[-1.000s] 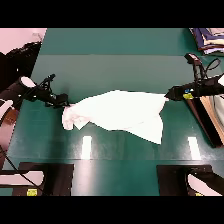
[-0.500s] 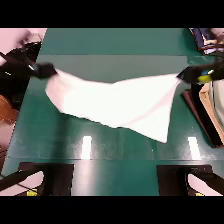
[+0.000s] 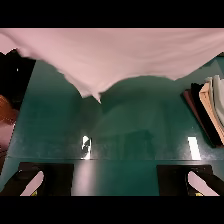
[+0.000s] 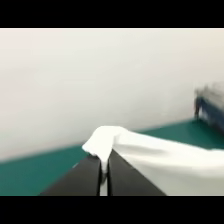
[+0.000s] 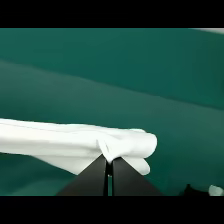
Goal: Fold the shirts.
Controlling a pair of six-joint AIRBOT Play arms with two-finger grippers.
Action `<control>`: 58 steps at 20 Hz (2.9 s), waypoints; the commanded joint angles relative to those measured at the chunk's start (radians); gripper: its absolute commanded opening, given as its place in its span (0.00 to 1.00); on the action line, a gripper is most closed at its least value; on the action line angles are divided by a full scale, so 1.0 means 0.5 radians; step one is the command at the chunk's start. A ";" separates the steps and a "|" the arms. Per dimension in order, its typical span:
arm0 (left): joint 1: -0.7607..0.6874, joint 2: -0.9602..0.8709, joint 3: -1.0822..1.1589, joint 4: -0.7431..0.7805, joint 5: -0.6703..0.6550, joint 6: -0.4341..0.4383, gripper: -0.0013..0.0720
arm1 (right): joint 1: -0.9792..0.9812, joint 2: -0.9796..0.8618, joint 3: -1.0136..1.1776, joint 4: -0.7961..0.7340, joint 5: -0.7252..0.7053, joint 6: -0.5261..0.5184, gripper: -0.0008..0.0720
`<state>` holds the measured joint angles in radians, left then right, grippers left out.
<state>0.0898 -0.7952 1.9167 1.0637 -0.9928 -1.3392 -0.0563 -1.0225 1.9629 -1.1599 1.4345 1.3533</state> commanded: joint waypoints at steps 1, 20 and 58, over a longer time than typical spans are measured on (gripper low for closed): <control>0.000 0.074 0.329 0.008 0.032 -0.054 0.05 | -0.186 0.157 0.169 -0.008 0.016 0.001 0.03; -0.006 -1.626 -0.410 0.011 -0.426 -0.112 0.05 | 0.101 -0.839 -1.077 0.119 -0.380 0.017 0.03; 0.258 -0.047 -3.053 -0.066 -0.378 -0.160 0.71 | -0.166 0.234 -1.982 0.137 -0.356 -0.108 0.51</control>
<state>0.2180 -0.8448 0.4370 1.0760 -1.2015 -1.4357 -0.1387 -0.9226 0.9787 -1.0920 1.2568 1.2995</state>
